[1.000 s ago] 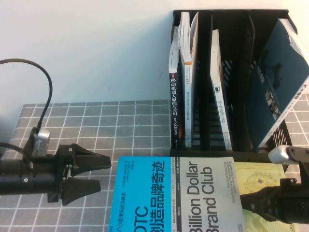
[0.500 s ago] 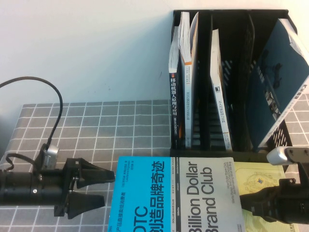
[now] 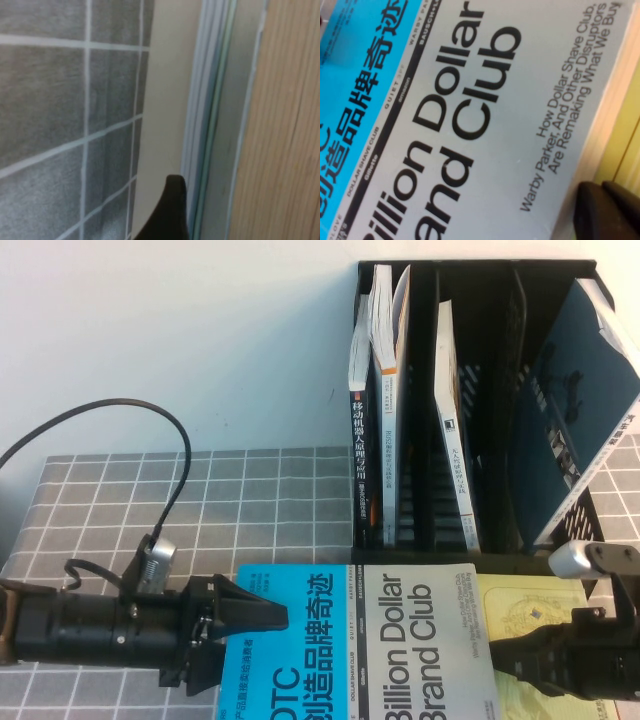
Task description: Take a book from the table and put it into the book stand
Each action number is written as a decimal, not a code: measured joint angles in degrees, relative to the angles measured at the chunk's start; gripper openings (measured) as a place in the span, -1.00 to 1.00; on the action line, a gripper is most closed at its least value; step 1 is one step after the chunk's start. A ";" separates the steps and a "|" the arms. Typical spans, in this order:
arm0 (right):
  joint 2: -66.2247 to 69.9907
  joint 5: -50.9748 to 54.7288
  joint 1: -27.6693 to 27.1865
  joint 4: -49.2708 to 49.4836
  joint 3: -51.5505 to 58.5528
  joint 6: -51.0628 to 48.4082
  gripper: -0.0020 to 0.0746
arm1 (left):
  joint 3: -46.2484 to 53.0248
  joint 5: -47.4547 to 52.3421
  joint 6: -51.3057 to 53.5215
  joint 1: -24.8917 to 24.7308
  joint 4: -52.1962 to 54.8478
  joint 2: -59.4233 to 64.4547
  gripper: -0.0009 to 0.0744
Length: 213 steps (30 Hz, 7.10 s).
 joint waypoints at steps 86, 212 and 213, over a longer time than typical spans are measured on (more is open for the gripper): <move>-42.04 -33.66 0.55 -1.24 -6.87 -10.55 -0.95 | -92.22 -2.03 -78.92 -29.74 68.97 6.87 -0.49; 8.94 12.09 -0.02 -3.79 -38.86 -9.51 -0.95 | -110.25 6.75 -68.74 -38.32 91.76 -12.83 -0.98; 8.94 13.21 -0.02 -3.79 -38.86 -8.66 -0.95 | -110.25 6.75 -68.74 -38.32 91.76 -13.31 -0.98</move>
